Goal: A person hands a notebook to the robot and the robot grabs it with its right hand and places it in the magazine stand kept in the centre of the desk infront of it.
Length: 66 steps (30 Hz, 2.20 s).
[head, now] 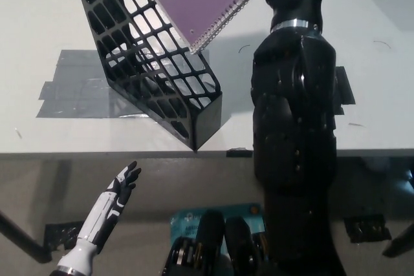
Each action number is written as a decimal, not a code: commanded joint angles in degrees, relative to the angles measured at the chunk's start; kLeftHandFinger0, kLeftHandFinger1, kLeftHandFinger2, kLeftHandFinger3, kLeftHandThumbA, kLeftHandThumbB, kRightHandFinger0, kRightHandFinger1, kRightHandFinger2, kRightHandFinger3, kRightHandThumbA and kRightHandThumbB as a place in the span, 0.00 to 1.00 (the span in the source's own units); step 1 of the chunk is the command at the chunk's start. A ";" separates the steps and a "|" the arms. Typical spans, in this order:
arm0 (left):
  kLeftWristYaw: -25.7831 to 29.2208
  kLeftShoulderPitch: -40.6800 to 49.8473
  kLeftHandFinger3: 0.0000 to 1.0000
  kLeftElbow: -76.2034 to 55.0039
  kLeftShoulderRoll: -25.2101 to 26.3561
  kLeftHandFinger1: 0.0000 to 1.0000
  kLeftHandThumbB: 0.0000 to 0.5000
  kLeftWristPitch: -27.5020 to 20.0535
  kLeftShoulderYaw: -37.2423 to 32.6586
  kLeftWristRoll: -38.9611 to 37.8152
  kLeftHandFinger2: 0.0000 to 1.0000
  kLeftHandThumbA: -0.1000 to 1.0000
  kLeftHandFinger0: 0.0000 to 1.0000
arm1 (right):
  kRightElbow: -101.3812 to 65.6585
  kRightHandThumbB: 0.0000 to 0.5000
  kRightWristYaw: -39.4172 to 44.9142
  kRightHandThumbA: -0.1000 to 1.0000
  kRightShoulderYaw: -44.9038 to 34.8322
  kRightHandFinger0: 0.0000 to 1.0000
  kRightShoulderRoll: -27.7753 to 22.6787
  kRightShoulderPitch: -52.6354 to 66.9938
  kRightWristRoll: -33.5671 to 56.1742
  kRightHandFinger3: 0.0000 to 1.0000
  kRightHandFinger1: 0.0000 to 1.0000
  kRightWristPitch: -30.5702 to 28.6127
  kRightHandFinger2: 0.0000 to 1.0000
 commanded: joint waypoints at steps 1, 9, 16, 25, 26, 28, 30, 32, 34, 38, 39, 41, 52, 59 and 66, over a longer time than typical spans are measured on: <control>-0.77 -0.87 1.00 -1.00 0.79 1.00 1.00 -1.58 0.41 -0.62 1.00 1.00 1.00 | -1.69 0.00 0.81 0.76 1.92 0.00 1.82 -2.91 0.18 0.00 0.00 -5.99 0.00; -1.09 -1.07 1.00 -0.46 0.59 1.00 1.00 -2.13 0.55 -1.31 1.00 1.00 1.00 | -0.07 0.01 1.44 0.82 4.04 0.00 1.82 -1.17 -2.41 0.00 0.00 -6.44 0.00; -0.78 -1.62 1.00 -0.77 1.05 1.00 1.00 -2.21 0.21 -0.32 1.00 1.00 1.00 | 2.03 0.00 2.24 0.84 5.52 0.00 1.59 0.11 -3.67 0.00 0.00 -8.75 0.00; -0.92 -2.21 1.00 -0.94 0.96 1.00 1.00 -2.14 0.60 -0.32 1.00 1.00 1.00 | 6.11 0.00 1.32 0.85 7.20 0.00 0.47 2.22 -8.85 0.00 0.00 -11.98 0.00; -0.97 -2.30 1.00 -0.89 0.91 1.00 1.00 -2.17 0.59 -0.44 1.00 1.00 1.00 | 6.39 0.00 1.41 0.87 7.57 0.00 0.26 2.48 -9.56 0.00 0.00 -12.13 0.00; -0.98 -2.51 1.00 -0.93 0.80 1.00 1.00 -2.04 0.63 -0.59 1.00 1.00 1.00 | 7.38 0.00 1.59 0.87 8.28 0.00 0.00 3.07 -10.85 0.00 0.00 -12.87 0.00; -1.09 -2.51 1.00 -1.21 0.80 1.00 1.00 -1.35 0.71 -0.77 1.00 1.00 1.00 | 8.66 0.00 1.80 0.86 8.91 0.00 -0.13 3.68 -11.78 0.00 0.00 -14.32 0.00; -1.07 -2.47 1.00 -1.32 0.77 1.00 1.00 -1.04 0.75 -0.80 1.00 1.00 1.00 | 9.63 0.00 1.77 0.86 9.31 0.00 -0.25 4.00 -12.59 0.01 0.00 -15.40 0.00; -1.12 -2.48 1.00 -1.55 0.65 1.00 1.00 -0.51 0.79 -1.00 1.00 1.00 1.00 | 11.64 0.00 0.80 0.86 10.03 0.00 -0.66 4.40 -14.99 0.04 0.00 -16.48 0.01; -0.88 -2.37 1.00 -2.11 0.66 1.00 1.00 0.00 0.69 -0.31 1.00 1.00 1.00 | 15.57 0.00 1.23 0.85 10.31 0.00 -1.08 4.55 -15.13 0.07 0.00 -18.10 0.01; -0.96 -2.42 1.00 -2.14 0.65 1.00 1.00 0.07 0.71 -0.46 1.00 1.00 1.00 | 17.60 0.00 1.36 0.85 10.30 0.00 -1.19 4.32 -15.10 0.08 0.00 -19.19 0.01; -1.11 -2.46 1.00 -2.26 0.61 1.00 1.00 0.34 0.76 -0.79 1.00 1.00 1.00 | 19.74 0.00 1.36 0.84 10.25 0.00 -1.21 3.98 -15.09 0.12 0.00 -20.23 0.04; -1.36 -2.64 1.00 -2.85 0.74 1.00 1.00 1.06 0.64 -0.75 1.00 1.00 1.00 | 34.39 0.33 2.16 0.97 15.43 0.55 -2.82 4.31 -22.70 0.78 0.55 -22.13 0.67; -1.30 -2.89 1.00 -2.51 0.66 1.00 1.00 1.02 0.82 -0.94 1.00 1.00 1.00 | 35.12 0.52 3.79 1.00 17.08 1.00 -4.24 3.74 -21.90 1.00 1.00 -25.78 1.00; -1.27 -3.09 1.00 -2.35 1.09 1.00 1.00 -0.23 0.50 -0.01 1.00 1.00 1.00 | 31.06 0.68 8.42 1.00 18.25 1.00 -5.95 3.37 -20.60 1.00 1.00 -25.49 1.00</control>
